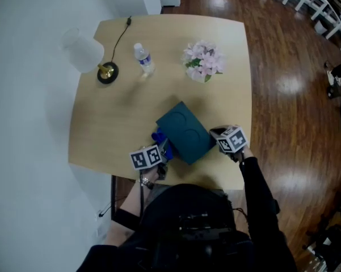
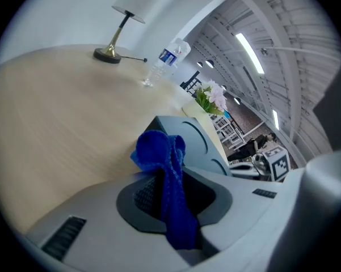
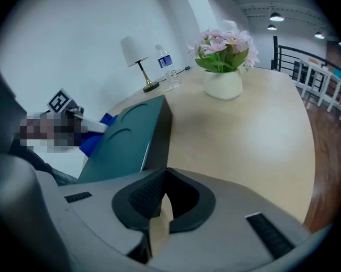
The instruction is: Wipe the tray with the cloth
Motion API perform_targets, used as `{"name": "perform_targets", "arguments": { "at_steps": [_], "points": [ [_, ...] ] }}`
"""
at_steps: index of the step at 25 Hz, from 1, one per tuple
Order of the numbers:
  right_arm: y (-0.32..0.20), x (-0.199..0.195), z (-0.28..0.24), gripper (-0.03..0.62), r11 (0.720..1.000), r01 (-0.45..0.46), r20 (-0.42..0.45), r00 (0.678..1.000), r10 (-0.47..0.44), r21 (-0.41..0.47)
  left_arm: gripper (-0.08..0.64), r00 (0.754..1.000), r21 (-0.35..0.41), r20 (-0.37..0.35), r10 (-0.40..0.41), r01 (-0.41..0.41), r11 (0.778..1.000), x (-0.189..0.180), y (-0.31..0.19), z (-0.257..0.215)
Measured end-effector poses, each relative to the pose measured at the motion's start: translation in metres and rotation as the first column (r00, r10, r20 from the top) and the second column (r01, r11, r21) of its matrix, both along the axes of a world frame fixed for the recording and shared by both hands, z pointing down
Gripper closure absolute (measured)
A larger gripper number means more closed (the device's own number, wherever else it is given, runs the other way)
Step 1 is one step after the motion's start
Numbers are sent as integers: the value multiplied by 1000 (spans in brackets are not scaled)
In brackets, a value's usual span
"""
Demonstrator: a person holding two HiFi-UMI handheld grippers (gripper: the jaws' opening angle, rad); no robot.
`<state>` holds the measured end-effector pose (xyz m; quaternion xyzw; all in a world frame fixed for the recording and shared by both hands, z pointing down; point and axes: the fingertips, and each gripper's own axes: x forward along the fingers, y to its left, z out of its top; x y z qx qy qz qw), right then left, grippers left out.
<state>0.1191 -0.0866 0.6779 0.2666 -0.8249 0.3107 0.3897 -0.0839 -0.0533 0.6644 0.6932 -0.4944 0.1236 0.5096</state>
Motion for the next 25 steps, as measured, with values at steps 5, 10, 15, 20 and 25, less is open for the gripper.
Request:
{"name": "perform_targets", "arguments": {
  "at_steps": [5,10,15,20,25],
  "points": [
    [67,-24,1,583,996,-86,27,996,87,-31,486,989,46,42,143,-145,988,-3,-47,-5],
    [88,-40,-8,583,977,-211,-10,977,211,6,485,950,79,89,298,-305,949,6,-71,-10],
    [56,-34,-53,583,906,-391,24,920,392,161,485,887,145,215,408,-442,885,0,-113,-24],
    [53,-62,-43,583,922,-341,-28,936,351,182,485,824,125,194,532,-559,820,30,-141,-11],
    [50,-60,-42,583,902,-405,-19,911,412,149,486,838,105,27,544,-544,833,35,-126,6]
  ]
}}
